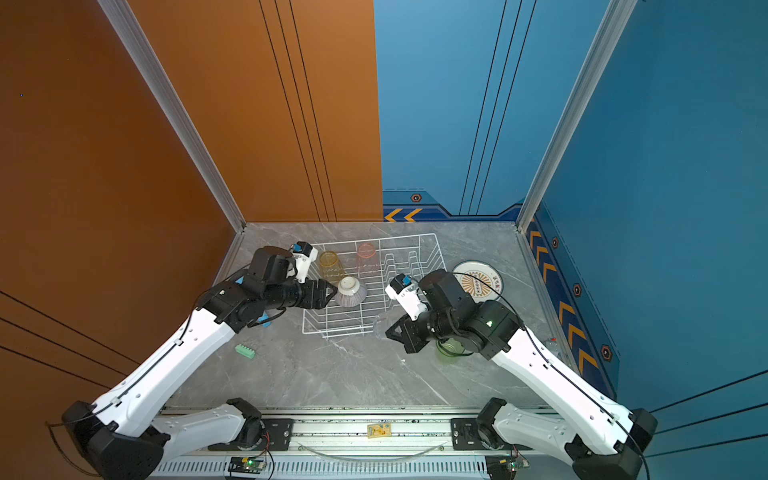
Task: Unload the mixed dishes from the dish rack
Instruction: 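Lower the clear cup with the right gripper beside the green glass while the left withdraws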
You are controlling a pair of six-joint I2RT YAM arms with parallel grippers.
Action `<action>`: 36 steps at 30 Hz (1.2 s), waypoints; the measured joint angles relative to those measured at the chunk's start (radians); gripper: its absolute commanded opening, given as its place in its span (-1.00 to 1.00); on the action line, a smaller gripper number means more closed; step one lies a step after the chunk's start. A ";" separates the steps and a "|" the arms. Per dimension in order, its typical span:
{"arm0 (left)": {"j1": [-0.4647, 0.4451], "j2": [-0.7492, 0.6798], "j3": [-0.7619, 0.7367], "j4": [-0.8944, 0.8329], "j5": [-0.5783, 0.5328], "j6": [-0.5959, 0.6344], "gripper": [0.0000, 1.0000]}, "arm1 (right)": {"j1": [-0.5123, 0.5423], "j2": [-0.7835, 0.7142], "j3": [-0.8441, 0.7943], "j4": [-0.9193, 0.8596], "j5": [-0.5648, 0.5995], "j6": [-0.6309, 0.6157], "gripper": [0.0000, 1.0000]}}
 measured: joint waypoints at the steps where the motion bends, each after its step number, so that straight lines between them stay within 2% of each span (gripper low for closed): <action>1: 0.000 0.000 0.000 -0.010 -0.019 0.004 0.54 | 0.018 0.009 0.002 -0.023 0.023 -0.003 -1.00; 6: -0.002 0.000 0.000 -0.031 -0.063 0.019 0.54 | 0.074 0.064 0.003 -0.095 0.116 -0.006 -1.00; 13: -0.009 0.000 0.000 -0.035 -0.080 0.026 0.53 | 0.122 0.158 0.000 -0.124 0.171 -0.006 -1.00; 36: -0.011 0.013 0.000 -0.040 -0.100 0.042 0.53 | 0.137 0.407 -0.046 -0.129 0.271 -0.010 -1.00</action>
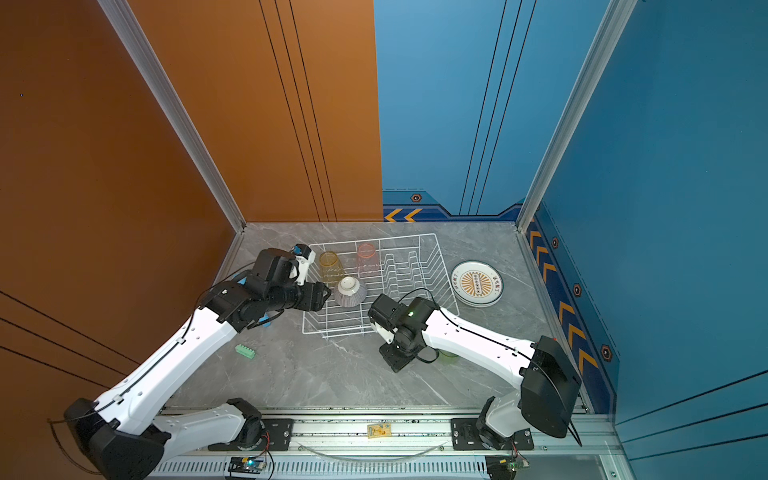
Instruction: Unload the mixed dishes from the dish rack
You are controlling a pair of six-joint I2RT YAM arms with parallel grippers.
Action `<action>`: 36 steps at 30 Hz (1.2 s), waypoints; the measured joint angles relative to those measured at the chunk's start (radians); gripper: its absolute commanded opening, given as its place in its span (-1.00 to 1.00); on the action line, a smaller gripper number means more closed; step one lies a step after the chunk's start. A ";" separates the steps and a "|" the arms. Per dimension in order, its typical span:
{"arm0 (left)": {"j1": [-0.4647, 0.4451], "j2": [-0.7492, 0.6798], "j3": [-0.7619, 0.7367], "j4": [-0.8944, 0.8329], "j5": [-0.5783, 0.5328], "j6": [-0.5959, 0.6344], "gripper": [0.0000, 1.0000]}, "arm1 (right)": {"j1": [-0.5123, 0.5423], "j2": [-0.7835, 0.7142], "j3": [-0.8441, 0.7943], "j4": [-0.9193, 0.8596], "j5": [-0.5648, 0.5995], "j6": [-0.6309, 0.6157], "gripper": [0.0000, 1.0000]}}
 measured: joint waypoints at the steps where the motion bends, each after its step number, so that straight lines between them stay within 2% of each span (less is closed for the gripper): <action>1: -0.002 0.001 0.000 -0.002 -0.001 0.002 0.53 | -0.001 0.007 -0.002 0.000 0.005 0.000 -1.00; 21: -0.008 0.028 0.000 -0.018 -0.003 0.010 0.53 | -0.086 0.099 -0.028 -0.004 0.058 -0.034 -1.00; 36: -0.013 0.052 0.010 -0.035 -0.006 0.018 0.54 | -0.106 0.127 -0.026 0.026 0.086 -0.042 -1.00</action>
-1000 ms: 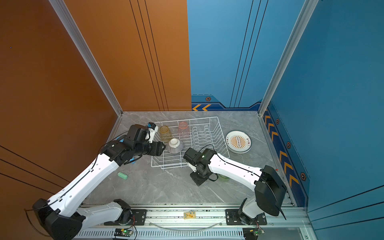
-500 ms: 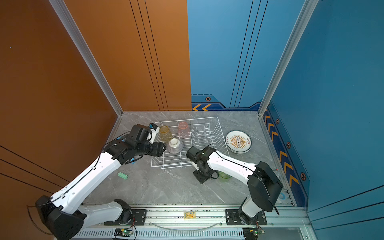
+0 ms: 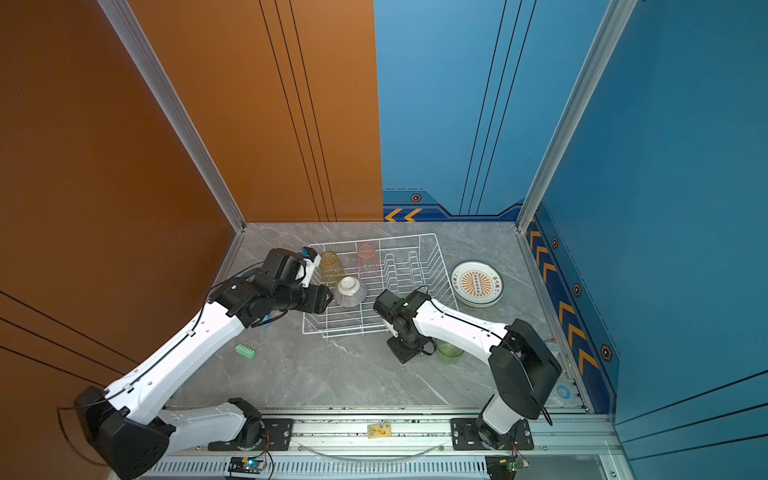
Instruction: Unload the mixed dishes from the dish rack
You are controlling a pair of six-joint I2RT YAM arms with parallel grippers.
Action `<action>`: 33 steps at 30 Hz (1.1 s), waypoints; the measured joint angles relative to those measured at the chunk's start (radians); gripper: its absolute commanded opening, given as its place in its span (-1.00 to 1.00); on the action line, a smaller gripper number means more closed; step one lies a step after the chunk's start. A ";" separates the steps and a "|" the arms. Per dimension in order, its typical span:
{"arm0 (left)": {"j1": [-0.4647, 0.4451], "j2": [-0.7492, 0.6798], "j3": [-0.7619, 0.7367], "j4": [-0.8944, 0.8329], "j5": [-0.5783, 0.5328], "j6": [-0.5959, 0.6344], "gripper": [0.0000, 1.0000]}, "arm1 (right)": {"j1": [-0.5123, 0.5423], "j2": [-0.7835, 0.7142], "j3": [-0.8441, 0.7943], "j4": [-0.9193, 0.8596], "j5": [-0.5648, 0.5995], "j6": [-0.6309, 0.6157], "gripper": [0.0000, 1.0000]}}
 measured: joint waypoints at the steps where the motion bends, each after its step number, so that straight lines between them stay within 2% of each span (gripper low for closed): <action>1: -0.001 0.003 0.000 -0.002 -0.001 0.000 0.54 | 0.000 0.002 0.001 0.002 0.000 0.000 -1.00; 21: -0.010 0.039 0.003 -0.021 -0.027 0.003 0.55 | 0.002 0.016 0.010 0.004 0.004 -0.007 -1.00; 33: -0.011 0.043 0.003 -0.021 -0.027 0.003 0.55 | 0.039 0.007 0.021 -0.018 0.005 -0.007 -1.00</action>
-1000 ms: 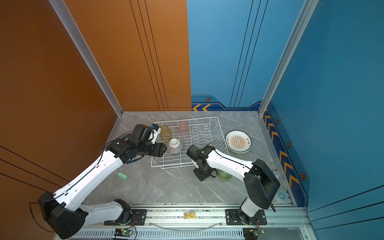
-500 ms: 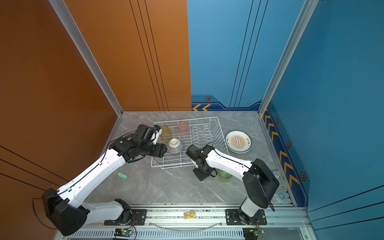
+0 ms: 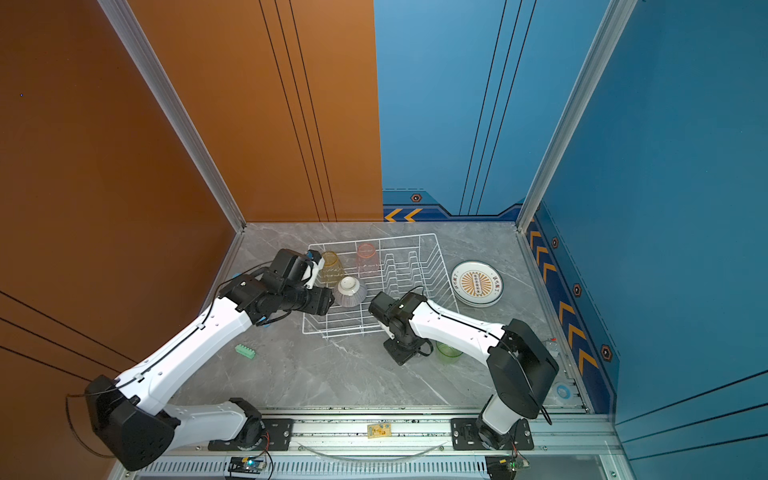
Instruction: Unload the mixed dishes from the dish rack
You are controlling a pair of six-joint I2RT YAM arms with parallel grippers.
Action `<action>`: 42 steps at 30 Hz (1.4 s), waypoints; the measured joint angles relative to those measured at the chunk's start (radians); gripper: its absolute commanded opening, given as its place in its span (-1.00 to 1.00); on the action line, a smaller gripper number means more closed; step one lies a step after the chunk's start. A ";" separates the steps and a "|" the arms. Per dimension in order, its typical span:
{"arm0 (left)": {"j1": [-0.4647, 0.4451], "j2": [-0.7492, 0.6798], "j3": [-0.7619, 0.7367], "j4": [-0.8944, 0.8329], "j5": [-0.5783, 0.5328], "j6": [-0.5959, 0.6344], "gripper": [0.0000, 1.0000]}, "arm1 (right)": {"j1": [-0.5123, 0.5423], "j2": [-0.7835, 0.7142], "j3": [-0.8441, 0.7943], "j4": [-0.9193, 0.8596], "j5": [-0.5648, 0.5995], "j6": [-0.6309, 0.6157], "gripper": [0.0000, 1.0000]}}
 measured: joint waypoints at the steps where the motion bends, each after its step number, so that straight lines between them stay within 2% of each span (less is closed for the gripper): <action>1: 0.000 0.000 0.000 0.000 0.000 0.000 0.55 | 0.001 0.000 0.002 -0.005 0.000 0.000 -1.00; 29: 0.000 0.001 0.000 -0.007 0.000 0.015 0.56 | 0.019 0.032 0.045 -0.052 0.001 -0.011 -0.99; 42: 0.000 0.001 0.000 -0.014 0.000 0.016 0.56 | -0.010 0.070 0.050 0.003 0.002 -0.008 -0.81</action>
